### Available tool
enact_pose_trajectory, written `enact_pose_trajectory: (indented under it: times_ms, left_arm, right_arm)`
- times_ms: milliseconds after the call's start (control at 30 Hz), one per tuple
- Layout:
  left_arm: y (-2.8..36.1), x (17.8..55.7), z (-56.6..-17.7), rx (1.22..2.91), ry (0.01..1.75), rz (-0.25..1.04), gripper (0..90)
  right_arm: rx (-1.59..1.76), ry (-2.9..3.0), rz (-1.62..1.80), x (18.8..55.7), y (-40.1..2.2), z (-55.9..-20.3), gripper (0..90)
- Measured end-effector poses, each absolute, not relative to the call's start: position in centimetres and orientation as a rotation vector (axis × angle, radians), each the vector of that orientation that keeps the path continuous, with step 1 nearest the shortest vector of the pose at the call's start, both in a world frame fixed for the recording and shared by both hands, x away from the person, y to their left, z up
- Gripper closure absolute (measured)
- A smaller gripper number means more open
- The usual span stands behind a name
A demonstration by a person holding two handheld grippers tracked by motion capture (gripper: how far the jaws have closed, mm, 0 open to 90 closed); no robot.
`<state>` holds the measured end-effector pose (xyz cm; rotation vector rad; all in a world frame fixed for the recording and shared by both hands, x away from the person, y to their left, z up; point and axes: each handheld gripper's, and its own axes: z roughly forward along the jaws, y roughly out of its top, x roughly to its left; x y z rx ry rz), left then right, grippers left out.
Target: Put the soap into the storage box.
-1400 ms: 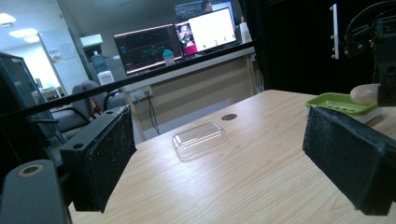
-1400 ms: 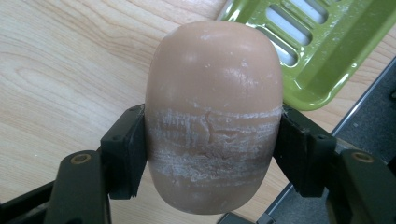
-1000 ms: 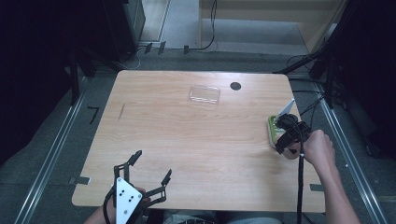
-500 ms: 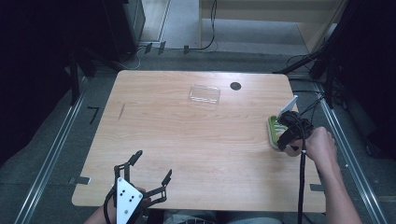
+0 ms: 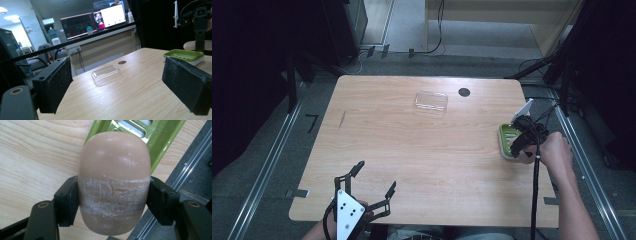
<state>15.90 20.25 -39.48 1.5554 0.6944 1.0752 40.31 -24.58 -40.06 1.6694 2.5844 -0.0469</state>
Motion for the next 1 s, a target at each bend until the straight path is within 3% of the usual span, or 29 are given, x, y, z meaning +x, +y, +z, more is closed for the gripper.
enact_pose_trajectory:
  times_ms: [1000]
  left_arm:
    - [20.2,15.9,-39.5,1.555,0.694,1.075,9.9]
  right_arm:
    - [1.734,2.544,-0.003,42.7,-24.4,-40.1,33.3]
